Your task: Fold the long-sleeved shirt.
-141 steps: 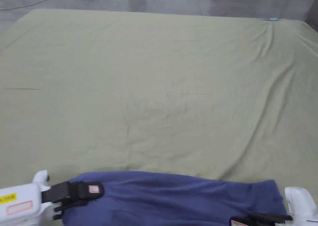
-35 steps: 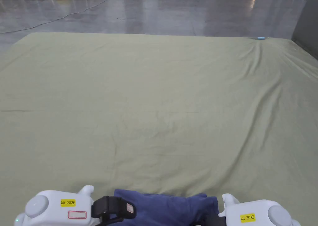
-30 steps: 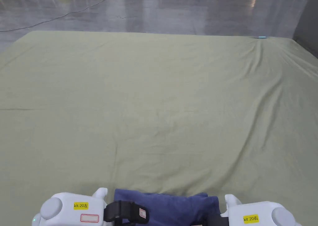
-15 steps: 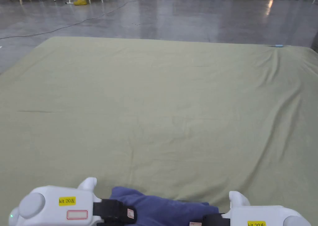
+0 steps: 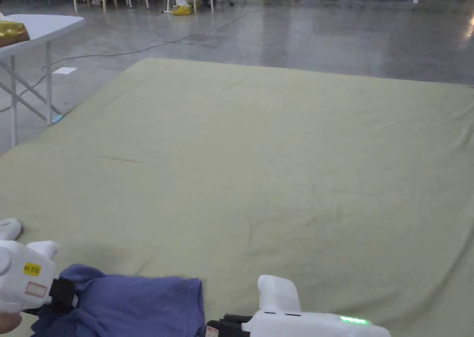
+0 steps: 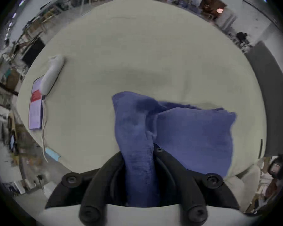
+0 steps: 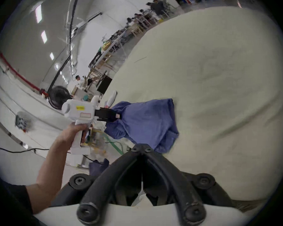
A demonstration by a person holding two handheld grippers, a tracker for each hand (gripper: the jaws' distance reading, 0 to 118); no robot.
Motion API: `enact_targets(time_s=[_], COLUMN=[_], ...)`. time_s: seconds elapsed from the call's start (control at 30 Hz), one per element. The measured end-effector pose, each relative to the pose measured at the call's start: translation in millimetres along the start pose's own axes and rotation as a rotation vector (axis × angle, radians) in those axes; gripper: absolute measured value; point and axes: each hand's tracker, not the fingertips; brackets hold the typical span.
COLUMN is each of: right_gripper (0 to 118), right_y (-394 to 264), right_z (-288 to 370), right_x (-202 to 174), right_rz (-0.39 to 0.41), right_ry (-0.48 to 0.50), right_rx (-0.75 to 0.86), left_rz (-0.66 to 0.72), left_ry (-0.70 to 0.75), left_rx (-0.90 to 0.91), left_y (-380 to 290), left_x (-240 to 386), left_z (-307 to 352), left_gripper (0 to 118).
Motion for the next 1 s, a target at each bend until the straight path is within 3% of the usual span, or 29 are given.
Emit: enact_targets(time_s=[0.1, 0.2, 0.23, 0.27, 0.3, 0.33, 0.43, 0.5, 0.57, 0.6, 0.63, 0.67, 0.8, 0.87, 1.0], right_gripper=[0, 0, 0, 0, 0, 0, 0, 0, 0, 0, 0, 0, 0, 0, 0], right_y=[-4.6, -2.9, -2.1, -1.4, -0.1, 0.6, 6.7, 15.2, 25.8, 32.2, 37.5, 44.5, 70.4, 75.5, 73.6], right_z=[-9.0, -8.6, -7.3, -4.7, -0.4, 4.8, 29.8, 54.4, 85.6, 106.1, 124.8, 149.4, 257.5, 307.3, 374.5], right_x=[-20.1, -26.1, -27.0, -27.5, -26.4, -25.3, -18.4, -10.7, -1.6, 2.7, 5.0, 6.8, 3.1, -7.6, -22.0], right_rz=[0.024, 0.017, 0.018, 0.019, 0.019, 0.017, -0.008, -0.029, -0.027, -0.030, -0.021, 0.007, 0.106, 0.168, 0.304], right_ry=[-0.008, 0.020, 0.021, 0.022, 0.021, 0.019, 0.025, 0.027, -0.007, -0.042, -0.083, -0.138, -0.373, -0.490, -0.727], right_rx=[-0.012, -0.017, -0.018, -0.016, -0.010, -0.002, 0.040, 0.088, 0.162, 0.195, 0.229, 0.279, 0.576, 0.748, 1.002], left_rz=[0.014, 0.010, 0.003, -0.009, -0.036, -0.036, 0.062, 0.157, 0.224, 0.239, 0.206, 0.138, -0.178, -0.246, -0.159], left_ry=[-0.002, 0.003, 0.039, 0.097, 0.153, 0.157, 0.077, -0.130, -0.340, -0.521, -0.622, -0.668, -0.259, -0.241, -0.351], left_rx=[-0.012, 0.031, 0.045, 0.045, 0.086, 0.128, 0.345, 0.493, 0.566, 0.523, 0.510, 0.576, 0.868, 1.016, 1.158], left_y=[-7.5, -6.9, -7.4, -5.7, -5.4, -2.0, 6.3, 8.4, 17.4, 18.5, 21.1, 23.3, 11.9, 14.6, -3.9], left_x=[-4.9, -9.6, -8.1, -4.6, -1.2, -3.5, 13.0, 30.5, 54.7, 77.6, 92.5, 117.1, 234.7, 264.9, 327.3], left_z=[-14.0, -22.8, -21.7, -19.1, -14.6, -10.0, 41.3, 88.5, 121.3, 143.1, 157.4, 176.3, 267.9, 292.9, 334.4], left_gripper=[9, 21, 38, 75, 105, 118, 117, 117, 112, 92, 27, 0, 0, 0, 0])
